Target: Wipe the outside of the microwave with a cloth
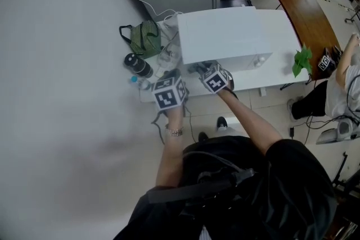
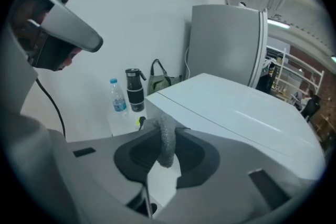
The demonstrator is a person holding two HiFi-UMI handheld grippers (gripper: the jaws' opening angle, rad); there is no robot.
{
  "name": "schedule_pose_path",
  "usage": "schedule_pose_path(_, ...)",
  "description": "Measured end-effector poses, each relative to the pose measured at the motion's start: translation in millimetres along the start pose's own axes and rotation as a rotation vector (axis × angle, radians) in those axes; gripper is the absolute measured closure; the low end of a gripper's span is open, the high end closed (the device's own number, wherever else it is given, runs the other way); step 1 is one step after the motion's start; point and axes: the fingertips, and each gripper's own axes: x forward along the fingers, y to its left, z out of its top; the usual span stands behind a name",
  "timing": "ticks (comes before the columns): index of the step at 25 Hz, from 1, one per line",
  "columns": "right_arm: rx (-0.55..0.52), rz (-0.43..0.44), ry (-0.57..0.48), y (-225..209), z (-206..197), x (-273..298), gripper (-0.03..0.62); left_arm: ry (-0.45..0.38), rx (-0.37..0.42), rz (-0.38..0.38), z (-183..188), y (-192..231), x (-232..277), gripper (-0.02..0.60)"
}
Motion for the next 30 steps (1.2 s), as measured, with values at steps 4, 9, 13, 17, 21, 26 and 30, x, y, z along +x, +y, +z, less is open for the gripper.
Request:
schedule_pose_path(4, 0.114, -0.090, 0.025, -59.2, -49.3, -17.5, 0.525, 0.002, 0.007, -0.028, 0.8, -9.9, 10.0, 0.588)
schedule_pose_path(9, 0.265, -0.310, 0.055, -161.0, -111.1, -70.3, 0.525, 0.020, 0.030, -0.105, -2.8, -45.4, 27.9, 0.588)
schedule_pose_path(13, 0.343, -0.418, 0.031, -212.5, -129.1, -103.2, 0.526, 0.018, 0.055, -0.156, 1.7, -68.6, 34.2, 0.588)
schedule_pose_path(17, 0.348, -0.419, 0.034, -216.4, -137.5, -106.9, 0.526, 0.016, 0.063, -0.167, 3.4, -76.9, 33.7, 0.588)
schedule_pose_path(21, 0.315, -0.302, -0.067, -163.7, -120.9, -79.9, 0.528, 0.014, 0.053, -0.134, 1.6, -60.6, 26.7, 0.588)
schedule_pose_path(26, 0.211, -0.032, -0.065, -45.6, -82.9, -5.0, 0.528, 0.009, 0.024, -0.057, -1.8, -27.0, 11.1, 0.588)
schedule_pose_path(30, 0.280, 0.207, -0.067, 31.6, -47.9, 42.1, 0.528, 0.009, 0.003, 0.004, -5.6, -5.2, -4.0, 0.588)
